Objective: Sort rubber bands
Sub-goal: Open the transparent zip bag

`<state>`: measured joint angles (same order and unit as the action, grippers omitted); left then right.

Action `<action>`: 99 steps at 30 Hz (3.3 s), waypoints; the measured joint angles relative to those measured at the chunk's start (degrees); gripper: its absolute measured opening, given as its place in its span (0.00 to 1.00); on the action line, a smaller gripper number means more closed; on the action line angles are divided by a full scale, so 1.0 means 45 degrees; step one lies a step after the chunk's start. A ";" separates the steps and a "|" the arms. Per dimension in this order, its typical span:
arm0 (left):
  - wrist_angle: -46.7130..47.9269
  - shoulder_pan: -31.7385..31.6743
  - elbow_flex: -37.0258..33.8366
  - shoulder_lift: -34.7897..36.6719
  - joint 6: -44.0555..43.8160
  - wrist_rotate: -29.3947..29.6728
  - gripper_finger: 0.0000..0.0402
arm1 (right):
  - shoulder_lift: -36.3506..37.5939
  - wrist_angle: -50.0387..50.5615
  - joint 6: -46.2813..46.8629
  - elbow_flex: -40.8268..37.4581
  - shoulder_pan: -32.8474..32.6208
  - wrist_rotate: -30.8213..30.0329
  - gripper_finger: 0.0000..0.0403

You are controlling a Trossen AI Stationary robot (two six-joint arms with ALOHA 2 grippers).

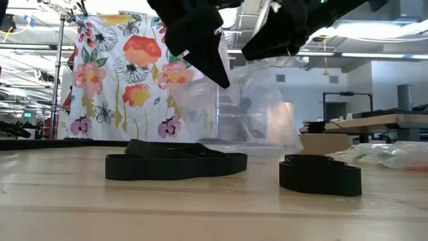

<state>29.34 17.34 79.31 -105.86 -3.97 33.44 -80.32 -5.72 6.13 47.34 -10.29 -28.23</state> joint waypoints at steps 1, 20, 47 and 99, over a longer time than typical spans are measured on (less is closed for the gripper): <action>-0.0474 -0.0001 0.0027 -0.0190 0.0369 -0.0106 0.00 | -0.0174 -0.0166 0.0046 0.0008 0.0115 0.0001 0.46; -0.1213 -0.0085 0.0078 -0.0748 0.2204 -0.0041 0.00 | -0.0566 0.1911 0.1002 0.0012 0.0072 0.1945 0.45; -0.2090 0.0420 0.0078 -0.0734 0.3692 0.0677 0.00 | -0.0463 0.3013 0.0866 0.0012 0.0491 0.1115 0.01; -0.0042 -0.0457 -0.0880 0.0755 0.1928 -0.1543 0.00 | 0.2505 0.2014 -0.2474 -0.2246 -0.2523 0.4184 0.08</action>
<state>29.15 15.29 75.35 -102.46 4.71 26.50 -69.05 3.34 -5.01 37.23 -21.64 -9.40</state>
